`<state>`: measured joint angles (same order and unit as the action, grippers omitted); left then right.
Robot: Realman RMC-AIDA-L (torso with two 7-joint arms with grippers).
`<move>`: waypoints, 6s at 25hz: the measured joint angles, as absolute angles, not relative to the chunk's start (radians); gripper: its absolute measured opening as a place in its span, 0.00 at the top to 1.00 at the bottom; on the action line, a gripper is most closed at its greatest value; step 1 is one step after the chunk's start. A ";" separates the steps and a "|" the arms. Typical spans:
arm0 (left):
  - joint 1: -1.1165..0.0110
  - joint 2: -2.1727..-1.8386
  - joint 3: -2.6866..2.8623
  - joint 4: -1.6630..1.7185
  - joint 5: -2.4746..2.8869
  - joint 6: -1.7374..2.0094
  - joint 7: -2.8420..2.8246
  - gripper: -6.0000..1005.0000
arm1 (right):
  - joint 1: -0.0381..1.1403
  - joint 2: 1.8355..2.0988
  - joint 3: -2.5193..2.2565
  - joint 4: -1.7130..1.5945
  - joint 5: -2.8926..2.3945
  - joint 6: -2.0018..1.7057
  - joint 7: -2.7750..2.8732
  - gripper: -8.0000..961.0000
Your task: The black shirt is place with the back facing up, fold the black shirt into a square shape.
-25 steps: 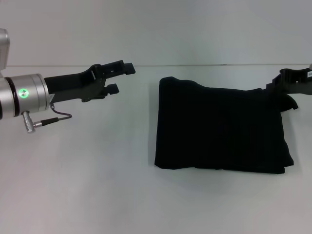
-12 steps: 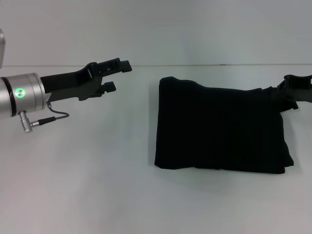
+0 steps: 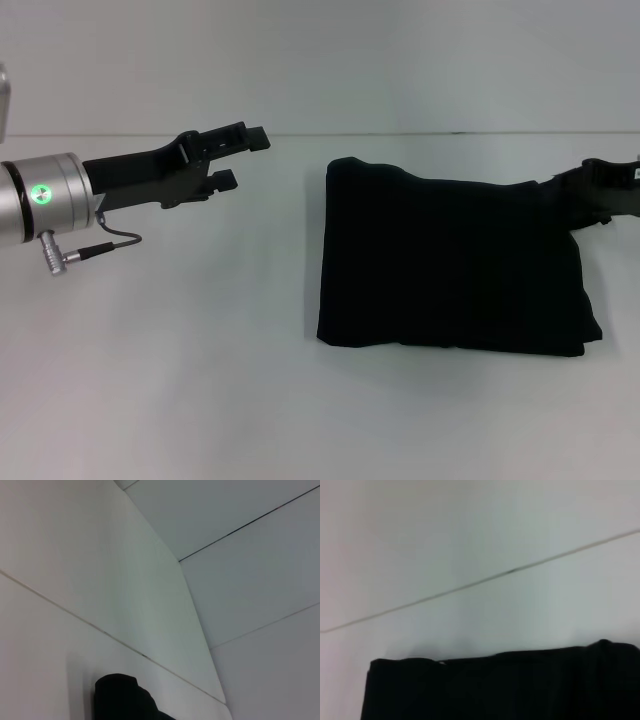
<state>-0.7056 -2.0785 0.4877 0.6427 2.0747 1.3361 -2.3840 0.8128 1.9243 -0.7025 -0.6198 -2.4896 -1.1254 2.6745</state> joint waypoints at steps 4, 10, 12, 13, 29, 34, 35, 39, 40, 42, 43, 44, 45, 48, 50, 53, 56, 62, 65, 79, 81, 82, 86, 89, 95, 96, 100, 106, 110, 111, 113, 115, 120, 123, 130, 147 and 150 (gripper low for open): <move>-0.706 -2.079 0.488 0.643 2.075 1.335 -2.383 0.06 | 0.814 1.930 -0.701 -0.594 -2.436 -1.103 2.643 0.56; -0.706 -2.079 0.488 0.642 2.073 1.334 -2.383 0.06 | 0.824 1.934 -0.708 -0.524 -2.426 -1.030 2.638 0.26; -0.707 -2.079 0.488 0.641 2.073 1.334 -2.383 0.06 | 0.825 1.934 -0.709 -0.488 -2.429 -0.992 2.638 0.24; -0.709 -2.078 0.488 0.641 2.073 1.333 -2.382 0.06 | 0.826 1.935 -0.710 -0.474 -2.429 -0.978 2.638 0.23; -0.709 -2.079 0.489 0.641 2.072 1.327 -2.382 0.06 | 0.828 1.940 -0.702 -0.474 -2.417 -0.959 2.646 0.65; -0.707 -2.080 0.489 0.641 2.072 1.327 -2.382 0.06 | 0.835 1.936 -0.705 -0.477 -2.419 -0.964 2.646 0.85; -0.707 -2.080 0.489 0.641 2.072 1.327 -2.382 0.06 | 0.837 1.937 -0.707 -0.477 -2.420 -0.964 2.647 0.89; -0.707 -2.080 0.488 0.641 2.072 1.325 -2.382 0.06 | 0.838 1.936 -0.712 -0.505 -2.425 -0.977 2.646 0.95; -0.707 -2.080 0.488 0.641 2.072 1.325 -2.382 0.06 | 0.836 1.935 -0.716 -0.522 -2.426 -0.987 2.646 0.97; -0.707 -2.080 0.487 0.641 2.072 1.325 -2.382 0.06 | 0.828 1.932 -0.733 -0.575 -2.428 -1.010 2.643 0.97; -0.707 -2.080 0.487 0.641 2.072 1.325 -2.382 0.06 | 0.825 1.931 -0.748 -0.601 -2.428 -1.019 2.640 0.96; -0.707 -2.079 0.486 0.641 2.072 1.325 -2.382 0.06 | 0.822 1.931 -0.763 -0.621 -2.428 -1.025 2.638 0.96; -0.707 -2.079 0.486 0.641 2.072 1.325 -2.382 0.06 | 0.820 1.931 -0.785 -0.638 -2.430 -1.028 2.639 0.96; -0.708 -2.079 0.485 0.641 2.072 1.325 -2.382 0.06 | 0.822 1.937 -0.829 -0.655 -2.460 -1.027 2.656 0.96; -0.708 -2.079 0.482 0.641 2.072 1.326 -2.382 0.06 | 0.831 1.946 -0.836 -0.652 -2.520 -1.017 2.680 0.96; -0.707 -2.078 0.479 0.640 2.069 1.325 -2.382 0.06 | 0.842 1.963 -0.837 -0.649 -2.631 -0.996 2.727 0.95; -0.706 -2.078 0.477 0.640 2.066 1.325 -2.382 0.06 | 0.844 1.972 -0.837 -0.646 -2.678 -0.990 2.749 0.95; -0.705 -2.078 0.477 0.632 2.065 1.325 -2.381 0.06 | 0.844 1.961 -0.830 -0.610 -2.679 -0.962 2.751 0.94; -0.704 -2.079 0.477 0.630 2.065 1.324 -2.378 0.06 | 0.855 1.957 -0.832 -0.569 -2.704 -0.911 2.754 0.94; -0.695 -2.082 0.472 0.630 2.062 1.336 -2.370 0.06 | 0.797 1.858 -0.660 -0.593 -2.425 -1.225 2.649 0.63; -0.694 -2.082 0.472 0.631 2.062 1.336 -2.370 0.06 | 0.795 1.871 -0.665 -0.567 -2.402 -1.253 2.640 0.63; -0.694 -2.082 0.472 0.631 2.062 1.336 -2.370 0.06 | 0.796 1.876 -0.667 -0.554 -2.401 -1.256 2.638 0.63; -0.695 -2.081 0.472 0.631 2.062 1.334 -2.370 0.06 | 0.803 1.897 -0.685 -0.513 -2.404 -1.260 2.625 0.64; -0.697 -2.080 0.472 0.631 2.062 1.333 -2.368 0.06 | 0.802 1.898 -0.719 -0.492 -2.443 -1.231 2.647 0.64; -0.693 -2.075 0.473 0.632 2.062 1.345 -2.367 0.06 | 0.760 1.854 -0.704 -0.604 -2.522 -1.298 2.686 0.63; -0.690 -2.074 0.472 0.633 2.063 1.353 -2.367 0.06 | 0.752 1.844 -0.692 -0.620 -2.517 -1.307 2.691 0.63; -0.678 -2.065 0.475 0.638 2.095 1.438 -2.369 0.06 | 0.728 1.800 -0.585 -0.647 -2.426 -1.344 2.643 0.62; -0.669 -2.064 0.484 0.599 2.194 1.571 -2.404 0.06 | 0.734 1.776 -0.549 -0.633 -2.348 -1.362 2.588 0.56; -0.657 -2.081 0.498 0.510 2.204 1.508 -2.429 0.06 | 0.752 1.769 -0.555 -0.639 -2.349 -1.373 2.604 0.39; -0.656 -2.083 0.499 0.492 2.204 1.490 -2.429 0.06 | 0.756 1.765 -0.556 -0.640 -2.349 -1.374 2.616 0.35; -0.655 -2.092 0.497 0.449 2.203 1.447 -2.426 0.06 | 0.764 1.756 -0.559 -0.638 -2.349 -1.379 2.640 0.34; -0.654 -2.106 0.493 0.428 2.199 1.424 -2.422 0.06 | 0.769 1.750 -0.560 -0.637 -2.349 -1.390 2.656 0.33; -0.666 -2.159 0.505 0.401 2.192 1.350 -2.407 0.06 | 0.771 1.748 -0.554 -0.644 -2.348 -1.404 2.669 0.32; -0.679 -2.160 0.518 0.369 2.195 1.297 -2.411 0.08 | 0.771 1.747 -0.554 -0.642 -2.346 -1.404 2.669 0.31; -0.702 -2.163 0.524 0.330 2.192 1.211 -2.411 0.17 | 0.773 1.748 -0.553 -0.639 -2.345 -1.402 2.662 0.31; -0.792 -2.167 0.540 0.229 2.192 1.071 -2.381 0.39 | 0.773 1.747 -0.548 -0.641 -2.342 -1.397 2.660 0.31; -0.796 -2.167 0.540 0.232 2.192 1.072 -2.368 0.43 | 0.773 1.749 -0.546 -0.641 -2.342 -1.396 2.660 0.31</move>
